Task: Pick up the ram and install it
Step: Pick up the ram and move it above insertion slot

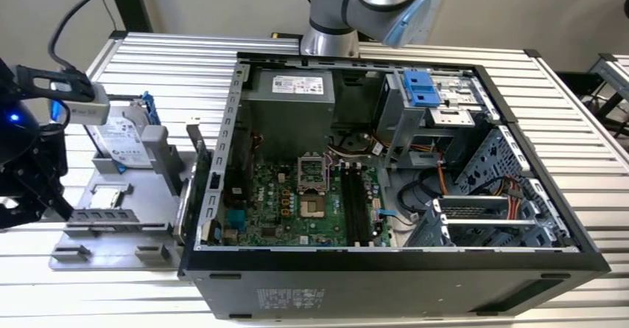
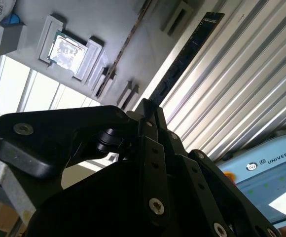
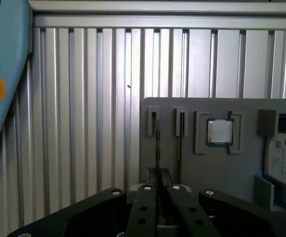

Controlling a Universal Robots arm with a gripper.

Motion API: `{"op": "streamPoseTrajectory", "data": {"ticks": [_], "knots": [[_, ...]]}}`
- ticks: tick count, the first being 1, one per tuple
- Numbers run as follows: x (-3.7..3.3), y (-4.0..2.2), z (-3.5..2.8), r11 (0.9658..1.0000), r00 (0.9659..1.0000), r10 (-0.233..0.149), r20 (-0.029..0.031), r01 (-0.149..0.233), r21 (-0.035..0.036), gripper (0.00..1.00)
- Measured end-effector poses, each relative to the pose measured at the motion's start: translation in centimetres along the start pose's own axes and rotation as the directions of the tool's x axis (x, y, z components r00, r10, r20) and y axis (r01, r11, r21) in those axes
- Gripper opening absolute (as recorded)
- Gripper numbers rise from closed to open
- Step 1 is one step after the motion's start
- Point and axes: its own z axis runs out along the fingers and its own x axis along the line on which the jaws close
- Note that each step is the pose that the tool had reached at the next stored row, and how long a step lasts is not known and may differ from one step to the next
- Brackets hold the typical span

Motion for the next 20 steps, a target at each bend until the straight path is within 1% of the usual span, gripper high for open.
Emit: {"op": "streamPoseTrajectory", "data": {"ticks": [4,12,17,20], "knots": [[-0.2,0.01,-0.54,1.0,1.0,0.0,0.0,0.0,0.0039,0.0],[-0.82,0.03,-1.71,0.9999,1.0,0.0,0.0008,0.0,0.0147,0.0],[-1.37,0.05,-2.54,0.9998,1.0,0.0,0.0009,0.0,0.0205,0.0],[-1.58,0.06,-3.15,0.9997,1.0,0.0,0.0013,0.0,0.0238,0.0]]}}
